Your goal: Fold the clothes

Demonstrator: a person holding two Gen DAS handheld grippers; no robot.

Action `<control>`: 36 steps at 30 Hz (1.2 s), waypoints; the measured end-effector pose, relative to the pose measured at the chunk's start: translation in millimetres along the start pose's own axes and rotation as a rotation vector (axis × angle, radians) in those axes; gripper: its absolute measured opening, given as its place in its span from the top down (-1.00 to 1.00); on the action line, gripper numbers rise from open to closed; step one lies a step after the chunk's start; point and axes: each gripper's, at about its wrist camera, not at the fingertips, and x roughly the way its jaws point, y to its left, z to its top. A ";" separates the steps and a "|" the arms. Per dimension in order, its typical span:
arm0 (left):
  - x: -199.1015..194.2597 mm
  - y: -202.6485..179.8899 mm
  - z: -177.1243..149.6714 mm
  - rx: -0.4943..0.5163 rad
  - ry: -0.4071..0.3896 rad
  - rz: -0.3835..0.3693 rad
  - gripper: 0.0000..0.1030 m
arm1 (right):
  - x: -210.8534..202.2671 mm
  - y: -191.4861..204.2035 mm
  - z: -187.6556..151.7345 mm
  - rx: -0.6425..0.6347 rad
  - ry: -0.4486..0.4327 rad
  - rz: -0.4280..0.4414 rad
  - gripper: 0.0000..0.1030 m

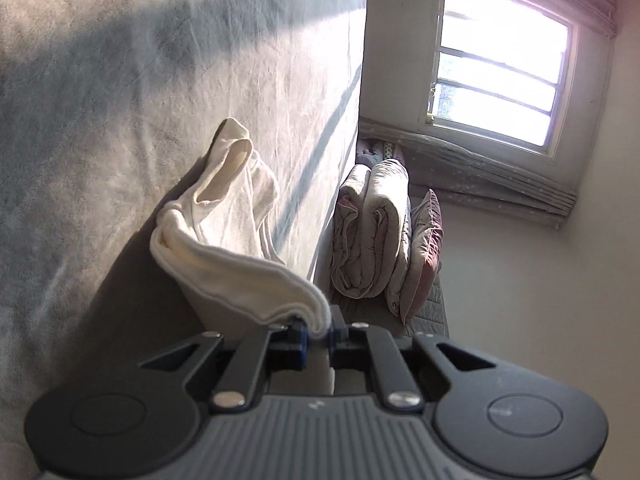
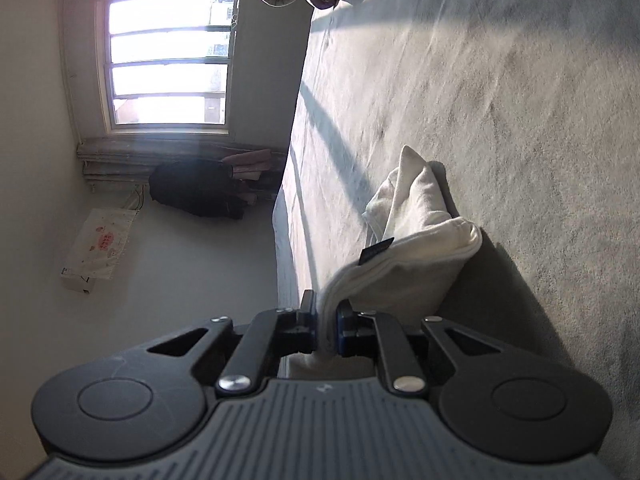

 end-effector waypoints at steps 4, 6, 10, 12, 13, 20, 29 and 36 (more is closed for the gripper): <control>35.3 -7.5 24.8 -0.006 -0.045 0.031 0.83 | 17.7 0.4 15.6 -0.005 -0.045 -0.023 0.74; 53.0 -9.3 37.0 -0.009 -0.068 0.051 0.83 | 25.1 -3.2 24.3 0.001 -0.061 -0.039 0.74; 82.4 -8.3 58.9 -0.008 -0.108 0.102 0.82 | 42.5 -19.9 45.4 0.015 -0.077 -0.092 0.74; 94.3 -4.3 71.0 0.015 -0.141 0.131 0.77 | 50.1 -30.4 53.4 0.017 -0.069 -0.123 0.73; 98.3 -2.9 76.1 0.030 -0.161 0.144 0.73 | 53.7 -34.9 57.5 0.020 -0.063 -0.130 0.70; 86.5 -28.3 95.8 0.294 -0.237 0.229 0.11 | 48.7 -34.6 75.1 -0.074 -0.028 -0.127 0.62; 100.2 -40.3 80.9 0.752 -0.164 0.452 0.01 | 39.5 -14.1 60.9 -0.432 -0.090 -0.236 0.09; 120.1 -38.3 58.7 0.960 -0.193 0.568 0.62 | 93.0 -10.2 36.0 -0.799 -0.089 -0.448 0.09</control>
